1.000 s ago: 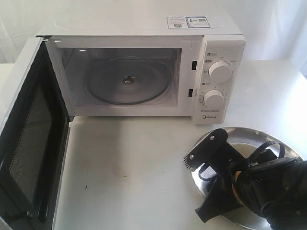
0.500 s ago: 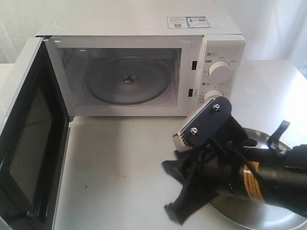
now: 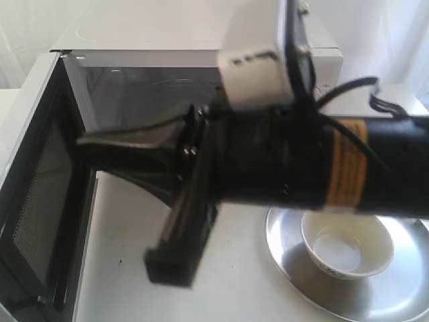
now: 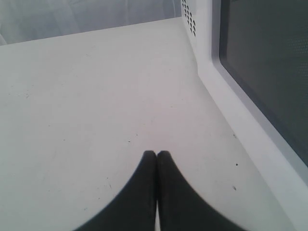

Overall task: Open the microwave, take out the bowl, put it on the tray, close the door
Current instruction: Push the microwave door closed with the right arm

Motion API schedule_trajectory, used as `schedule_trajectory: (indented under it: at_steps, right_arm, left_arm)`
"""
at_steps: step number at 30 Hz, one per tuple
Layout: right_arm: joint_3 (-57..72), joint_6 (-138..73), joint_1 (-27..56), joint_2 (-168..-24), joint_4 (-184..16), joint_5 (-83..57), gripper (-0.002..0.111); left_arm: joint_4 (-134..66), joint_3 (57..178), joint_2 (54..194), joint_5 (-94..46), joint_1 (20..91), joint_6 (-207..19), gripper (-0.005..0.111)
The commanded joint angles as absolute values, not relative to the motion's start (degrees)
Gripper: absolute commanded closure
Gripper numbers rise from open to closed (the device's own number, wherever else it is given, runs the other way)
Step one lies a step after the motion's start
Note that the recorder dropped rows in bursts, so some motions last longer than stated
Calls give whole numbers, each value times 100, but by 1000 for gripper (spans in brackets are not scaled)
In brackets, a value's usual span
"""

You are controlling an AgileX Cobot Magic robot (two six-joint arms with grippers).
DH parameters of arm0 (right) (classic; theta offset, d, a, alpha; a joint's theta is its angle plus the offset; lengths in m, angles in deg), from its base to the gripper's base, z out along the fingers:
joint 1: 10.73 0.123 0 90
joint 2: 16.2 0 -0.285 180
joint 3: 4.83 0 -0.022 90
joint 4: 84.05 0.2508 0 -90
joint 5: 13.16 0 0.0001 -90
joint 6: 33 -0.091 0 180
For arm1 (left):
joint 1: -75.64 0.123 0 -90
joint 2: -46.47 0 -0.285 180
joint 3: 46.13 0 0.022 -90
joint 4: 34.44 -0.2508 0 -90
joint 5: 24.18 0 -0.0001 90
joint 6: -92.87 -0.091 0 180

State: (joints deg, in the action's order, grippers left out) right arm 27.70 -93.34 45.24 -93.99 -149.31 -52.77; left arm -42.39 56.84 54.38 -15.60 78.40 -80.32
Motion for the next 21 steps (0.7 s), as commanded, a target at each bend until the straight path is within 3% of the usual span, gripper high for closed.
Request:
schedule_trajectory:
  at_steps: [1, 10, 21]
  right_arm:
    - [1799, -9507, 4549, -10198, -14854, -5320, 108]
    - [24, -10160, 5234, -11508, -15606, -4950, 108]
    - [-854, -8376, 6233, -12674, -15807, -3273, 108]
  left_arm:
    - [-4218, 5665, 5426, -1562, 7835, -7998, 107]
    - [-4218, 5665, 5426, -1562, 7835, -7998, 107]
    - [-4218, 5665, 5426, -1562, 7835, -7998, 107]
